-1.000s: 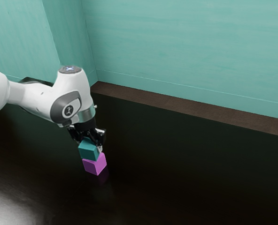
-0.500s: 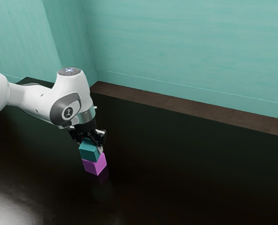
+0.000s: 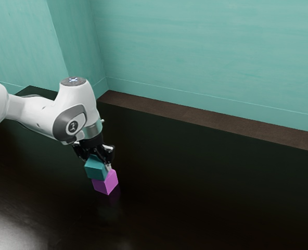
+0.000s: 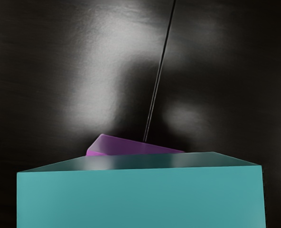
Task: Pick up the blue block with one arm, and put the blue block on the pink block with one arm
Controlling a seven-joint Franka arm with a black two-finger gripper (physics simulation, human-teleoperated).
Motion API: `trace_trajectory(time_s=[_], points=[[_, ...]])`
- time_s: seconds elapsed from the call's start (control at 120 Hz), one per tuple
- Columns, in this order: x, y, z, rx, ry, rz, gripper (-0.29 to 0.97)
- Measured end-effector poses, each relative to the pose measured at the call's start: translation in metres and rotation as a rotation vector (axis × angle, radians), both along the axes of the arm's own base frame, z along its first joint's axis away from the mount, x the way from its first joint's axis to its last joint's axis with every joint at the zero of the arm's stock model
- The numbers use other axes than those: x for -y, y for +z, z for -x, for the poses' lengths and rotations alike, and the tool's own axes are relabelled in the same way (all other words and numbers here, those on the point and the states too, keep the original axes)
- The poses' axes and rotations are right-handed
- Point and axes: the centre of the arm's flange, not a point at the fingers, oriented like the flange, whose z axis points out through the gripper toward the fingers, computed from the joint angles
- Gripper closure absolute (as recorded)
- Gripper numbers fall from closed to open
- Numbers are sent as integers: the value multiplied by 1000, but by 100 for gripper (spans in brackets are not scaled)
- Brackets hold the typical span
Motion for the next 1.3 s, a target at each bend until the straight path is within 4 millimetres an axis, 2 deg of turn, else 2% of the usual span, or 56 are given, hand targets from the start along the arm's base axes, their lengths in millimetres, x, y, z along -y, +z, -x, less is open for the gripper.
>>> trace_trajectory(time_s=[0.35, 0.483, 1.3], points=[[0, -1, -1, 16, 0, 0, 31], [1, -8, 4, 17, -4, 0, 31], [4, -6, 0, 65, -3, 9, 31]])
